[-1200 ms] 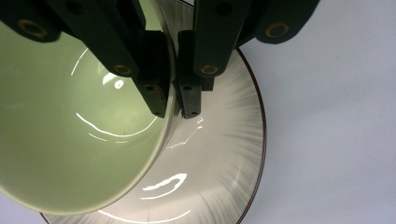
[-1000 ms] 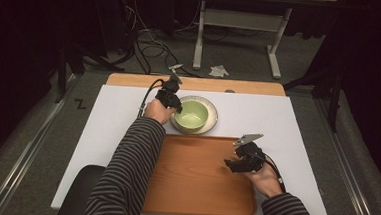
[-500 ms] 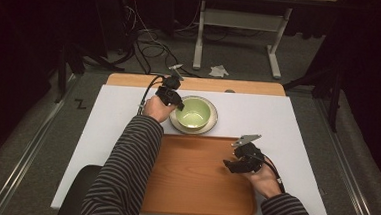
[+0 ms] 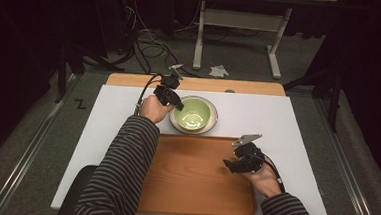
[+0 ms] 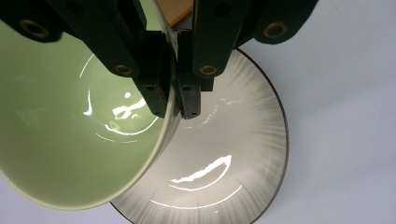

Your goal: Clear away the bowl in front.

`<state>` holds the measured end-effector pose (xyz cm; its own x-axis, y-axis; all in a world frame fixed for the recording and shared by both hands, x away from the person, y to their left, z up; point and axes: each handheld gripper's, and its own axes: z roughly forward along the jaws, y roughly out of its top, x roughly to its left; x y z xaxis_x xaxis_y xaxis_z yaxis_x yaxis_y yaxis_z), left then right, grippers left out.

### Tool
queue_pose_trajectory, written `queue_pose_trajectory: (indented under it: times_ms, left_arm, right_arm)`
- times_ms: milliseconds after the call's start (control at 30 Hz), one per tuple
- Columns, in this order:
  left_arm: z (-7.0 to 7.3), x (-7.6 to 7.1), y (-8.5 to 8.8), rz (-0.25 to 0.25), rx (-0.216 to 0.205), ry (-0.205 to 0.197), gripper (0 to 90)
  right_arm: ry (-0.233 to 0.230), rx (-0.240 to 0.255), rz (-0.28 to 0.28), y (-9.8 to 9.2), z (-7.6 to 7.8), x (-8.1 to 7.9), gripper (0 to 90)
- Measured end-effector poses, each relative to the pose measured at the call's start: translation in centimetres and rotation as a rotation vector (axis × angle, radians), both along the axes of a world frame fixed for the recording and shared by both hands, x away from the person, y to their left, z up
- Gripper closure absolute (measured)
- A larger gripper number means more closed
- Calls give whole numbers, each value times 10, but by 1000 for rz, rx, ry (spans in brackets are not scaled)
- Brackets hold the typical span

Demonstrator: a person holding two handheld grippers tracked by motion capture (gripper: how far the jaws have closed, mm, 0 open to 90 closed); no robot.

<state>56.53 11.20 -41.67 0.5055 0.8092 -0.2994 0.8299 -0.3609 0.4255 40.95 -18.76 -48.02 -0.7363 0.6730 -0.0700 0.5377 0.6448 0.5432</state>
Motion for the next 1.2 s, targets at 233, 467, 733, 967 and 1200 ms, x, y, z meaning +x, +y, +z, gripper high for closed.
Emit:
queue_pose_trajectory:
  times_ms: [233,467,733,967,1200]
  left_arm:
    - [9,-8,0,-19,-18,-11,856]
    - [14,-29,-2,-72,-61,-63,857]
    - [23,-53,-4,-115,-73,-71,857]
    - [27,-62,-3,-138,-98,-76,856]
    - [26,-73,-2,-157,-100,-75,856]
  right_arm:
    - [13,7,0,-3,0,1,408]
    - [14,12,3,-3,-1,1,407]
    - [16,7,11,-2,-1,1,408]
    - [14,12,-1,-3,-1,2,407]
    - [9,17,-7,-3,0,1,407]
